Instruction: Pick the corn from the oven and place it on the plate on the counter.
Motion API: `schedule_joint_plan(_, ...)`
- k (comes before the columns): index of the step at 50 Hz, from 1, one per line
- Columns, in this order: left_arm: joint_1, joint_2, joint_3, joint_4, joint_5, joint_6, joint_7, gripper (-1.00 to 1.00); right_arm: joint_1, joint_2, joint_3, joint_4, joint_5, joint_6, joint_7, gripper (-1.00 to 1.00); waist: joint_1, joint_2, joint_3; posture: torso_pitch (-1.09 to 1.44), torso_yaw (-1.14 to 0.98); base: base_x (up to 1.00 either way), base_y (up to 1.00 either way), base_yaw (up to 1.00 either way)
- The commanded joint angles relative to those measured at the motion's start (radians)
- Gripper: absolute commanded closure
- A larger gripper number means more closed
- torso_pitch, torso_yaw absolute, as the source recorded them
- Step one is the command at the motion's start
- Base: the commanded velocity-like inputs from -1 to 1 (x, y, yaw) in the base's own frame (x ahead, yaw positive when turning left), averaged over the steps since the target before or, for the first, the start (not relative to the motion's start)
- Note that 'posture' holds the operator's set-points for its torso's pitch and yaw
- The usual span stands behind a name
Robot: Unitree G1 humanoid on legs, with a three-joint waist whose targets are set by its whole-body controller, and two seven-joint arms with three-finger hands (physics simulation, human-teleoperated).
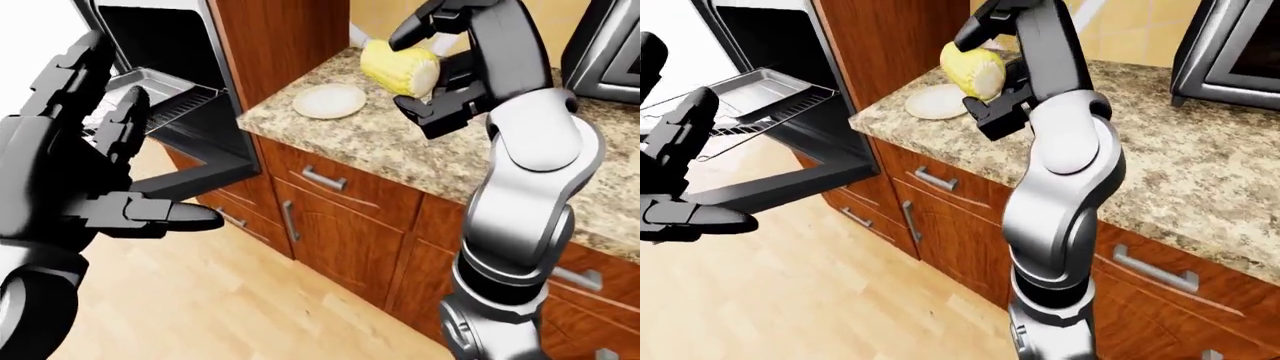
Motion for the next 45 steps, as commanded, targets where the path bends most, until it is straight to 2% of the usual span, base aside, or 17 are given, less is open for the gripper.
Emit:
schedule_joint_plan(1,-0.002,0.003,0.006,0.002,0.032,-0.026,-0.01,-1.0,-0.016,0.002,-0.001,-0.006,0.003,-0.029,-0.017,1.0,0.0,-0.003,-0.008,0.0,0.0,0.3,0.0,0.0)
schedule_joint_plan(5,0.0,-0.008,0.013,0.0,0.046,-0.019,-0.025,-1.0,-0.009,0.007,0.007,-0.012,-0.003,-0.034,-0.015,1.0,-0.015,0.084,-0.03,0.0,0.0,0.3,0.0,0.0)
schedule_joint_plan(8,-0.006,-0.005,0.016,0.001,0.038,-0.014,-0.02,-1.0,-0.005,0.014,0.009,-0.014,-0.007,-0.037,-0.014,1.0,-0.013,0.058,-0.01,0.0,0.0,0.3,0.06,0.0)
schedule_joint_plan(14,-0.01,-0.023,-0.003,-0.005,0.069,-0.006,-0.033,-1.0,0.006,0.006,0.0,-0.018,-0.006,-0.041,-0.012,1.0,0.002,-0.001,-0.021,0.0,0.0,0.31,0.03,0.0)
schedule_joint_plan(15,-0.009,-0.024,-0.001,-0.006,0.069,-0.003,-0.034,-1.0,0.007,0.004,0.003,-0.023,-0.008,-0.04,-0.008,1.0,0.007,-0.02,-0.02,0.0,0.0,0.37,0.27,0.0)
schedule_joint_plan(17,-0.011,-0.025,0.0,-0.006,0.068,-0.001,-0.033,-1.0,0.003,0.006,0.006,-0.029,-0.016,-0.036,0.002,1.0,0.01,-0.109,-0.033,0.0,0.0,0.36,0.32,0.0)
schedule_joint_plan(18,-0.013,-0.025,0.001,-0.006,0.065,0.001,-0.031,-1.0,0.003,0.007,0.006,-0.027,-0.016,-0.039,0.001,1.0,0.003,-0.069,-0.009,0.0,0.0,0.37,0.35,0.0)
schedule_joint_plan(22,-0.009,-0.024,0.007,-0.007,0.061,0.0,-0.032,-1.0,0.003,0.016,0.012,-0.033,-0.029,-0.036,0.008,1.0,-0.002,-0.073,-0.028,0.0,0.0,0.37,0.37,0.0)
schedule_joint_plan(27,0.002,-0.027,0.011,-0.008,0.066,-0.007,-0.039,-1.0,0.009,0.024,0.01,-0.032,-0.027,-0.042,0.001,1.0,-0.015,-0.033,-0.019,0.0,0.0,0.36,0.37,0.0)
schedule_joint_plan(30,0.005,-0.03,0.011,-0.009,0.072,-0.009,-0.044,-1.0,0.003,0.025,0.011,-0.035,-0.03,-0.038,0.005,1.0,-0.025,0.016,-0.032,0.0,0.0,0.36,0.37,0.0)
schedule_joint_plan(32,0.011,-0.032,0.018,-0.009,0.072,-0.01,-0.047,-1.0,0.006,0.025,0.011,-0.039,-0.032,-0.036,0.008,1.0,-0.028,0.084,-0.056,0.0,0.0,0.36,0.37,0.0)
schedule_joint_plan(33,0.011,-0.033,0.02,-0.01,0.068,-0.008,-0.045,-1.0,0.003,0.024,0.009,-0.04,-0.032,-0.033,0.011,1.0,-0.021,0.059,-0.047,0.0,0.0,0.36,0.37,0.0)
schedule_joint_plan(35,0.013,-0.036,0.015,-0.009,0.078,-0.012,-0.051,-1.0,0.004,0.024,0.007,-0.039,-0.028,-0.035,0.007,1.0,-0.018,0.065,-0.015,0.0,0.0,0.37,0.35,0.0)
schedule_joint_plan(37,0.013,-0.036,0.016,-0.01,0.08,-0.009,-0.053,-1.0,-0.001,0.025,0.004,-0.043,-0.026,-0.029,0.005,1.0,-0.012,0.042,-0.021,0.0,0.0,0.3,0.14,0.0)
schedule_joint_plan(38,0.011,-0.037,0.013,-0.008,0.086,-0.011,-0.057,-1.0,-0.006,0.023,0.0,-0.04,-0.022,-0.028,0.002,1.0,-0.02,0.051,-0.008,0.0,0.0,0.0,0.0,0.0)
schedule_joint_plan(42,0.009,-0.034,0.012,-0.009,0.083,-0.007,-0.055,-1.0,-0.013,0.02,0.014,-0.043,-0.034,-0.018,0.015,1.0,-0.015,0.034,-0.028,0.0,0.0,0.0,0.19,0.0)
schedule_joint_plan(45,0.023,-0.029,0.04,-0.012,0.067,-0.008,-0.06,-1.0,-0.021,0.019,0.012,-0.045,-0.037,-0.015,0.023,1.0,0.013,-0.068,-0.01,0.0,0.0,0.0,0.67,0.0)
